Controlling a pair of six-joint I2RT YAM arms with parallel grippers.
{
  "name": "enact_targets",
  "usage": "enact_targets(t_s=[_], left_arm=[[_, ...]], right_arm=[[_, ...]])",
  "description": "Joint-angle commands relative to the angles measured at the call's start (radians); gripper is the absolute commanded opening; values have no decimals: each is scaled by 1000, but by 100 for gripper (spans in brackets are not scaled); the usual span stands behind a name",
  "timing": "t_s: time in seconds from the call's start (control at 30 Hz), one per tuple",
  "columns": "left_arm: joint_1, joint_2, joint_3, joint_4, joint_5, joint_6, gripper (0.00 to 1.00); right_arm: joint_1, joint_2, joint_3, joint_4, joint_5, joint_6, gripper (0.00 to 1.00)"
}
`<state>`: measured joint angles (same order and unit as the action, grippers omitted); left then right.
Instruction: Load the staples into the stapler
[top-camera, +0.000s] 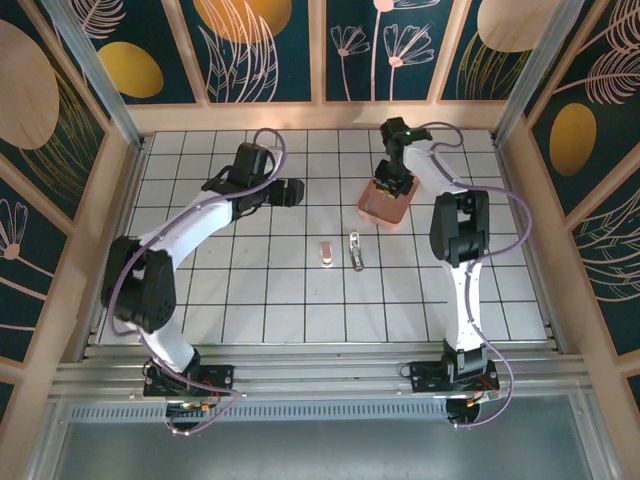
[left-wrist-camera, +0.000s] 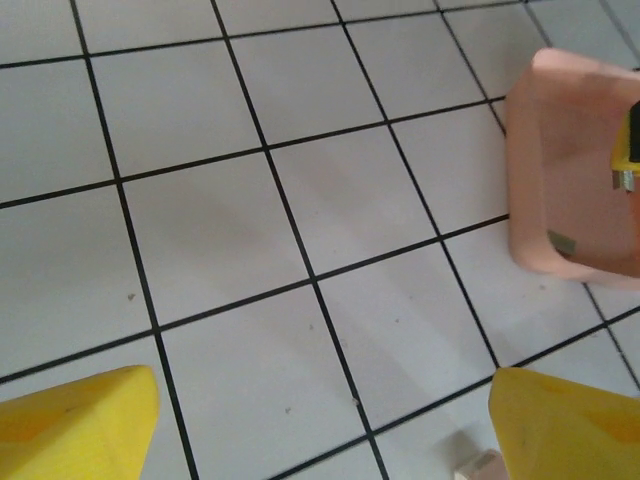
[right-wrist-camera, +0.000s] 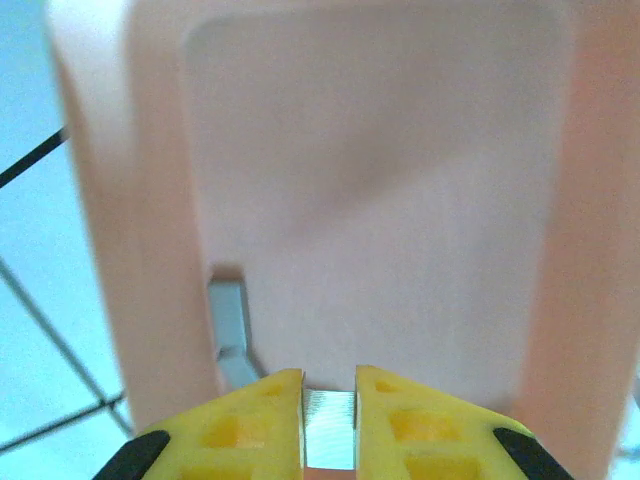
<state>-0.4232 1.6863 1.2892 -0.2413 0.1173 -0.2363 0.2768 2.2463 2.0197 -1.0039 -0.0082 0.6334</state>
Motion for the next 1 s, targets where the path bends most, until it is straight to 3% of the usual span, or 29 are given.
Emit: enact_targets(t_s=[0.0,0.33,0.43,0.73,0.97], left_arm=[[8,-112,-115,138,-24,-90,86],[8,-422,-515,331,-90,-239,89],[8,-504,-598,356,-132,-277,94],[8,-668,-757,350,-204,-342,99],[8,-703,-785,330,-208,-337,99]], right_arm=[[38,-171,-109,22,50,-11,18],[181,-635,-746,228,42,-17,18],[213,-721,-895,272,28,-5,18],[227,-805,-1183,403,-65,8,18],[225,-808,-1293,447,-94,-9,19]])
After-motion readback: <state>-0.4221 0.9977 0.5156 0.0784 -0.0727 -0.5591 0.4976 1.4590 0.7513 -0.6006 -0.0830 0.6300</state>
